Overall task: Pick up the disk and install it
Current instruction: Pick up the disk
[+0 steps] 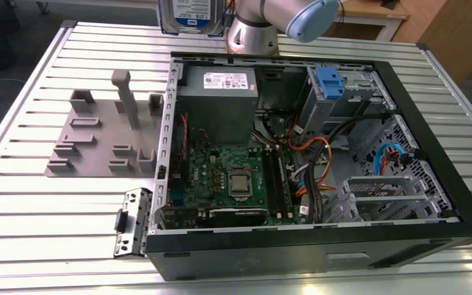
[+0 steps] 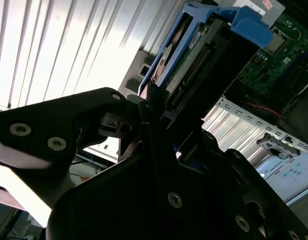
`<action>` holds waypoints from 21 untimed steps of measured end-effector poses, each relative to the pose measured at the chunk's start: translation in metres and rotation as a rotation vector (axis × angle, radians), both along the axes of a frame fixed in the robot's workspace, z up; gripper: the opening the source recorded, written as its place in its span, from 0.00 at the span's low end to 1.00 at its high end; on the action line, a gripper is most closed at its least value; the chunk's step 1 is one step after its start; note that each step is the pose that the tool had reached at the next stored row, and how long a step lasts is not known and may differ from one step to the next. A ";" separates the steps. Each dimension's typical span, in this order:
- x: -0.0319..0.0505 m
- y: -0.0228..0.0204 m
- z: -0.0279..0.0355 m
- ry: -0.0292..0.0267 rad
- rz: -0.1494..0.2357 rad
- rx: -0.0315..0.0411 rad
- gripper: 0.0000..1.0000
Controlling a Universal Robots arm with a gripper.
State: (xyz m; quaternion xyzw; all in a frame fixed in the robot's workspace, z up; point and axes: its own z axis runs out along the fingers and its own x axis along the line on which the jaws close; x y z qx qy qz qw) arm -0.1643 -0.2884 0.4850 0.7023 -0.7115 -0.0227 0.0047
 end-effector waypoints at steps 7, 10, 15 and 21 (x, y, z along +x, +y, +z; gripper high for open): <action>0.0127 0.0000 -0.0001 0.0000 0.000 0.0001 0.36; 0.0182 0.0000 0.0000 0.0001 0.000 0.0001 0.36; 0.0271 0.0000 -0.0001 0.0001 0.000 0.0001 0.36; 0.0376 0.0000 0.0000 0.0003 0.000 0.0001 0.36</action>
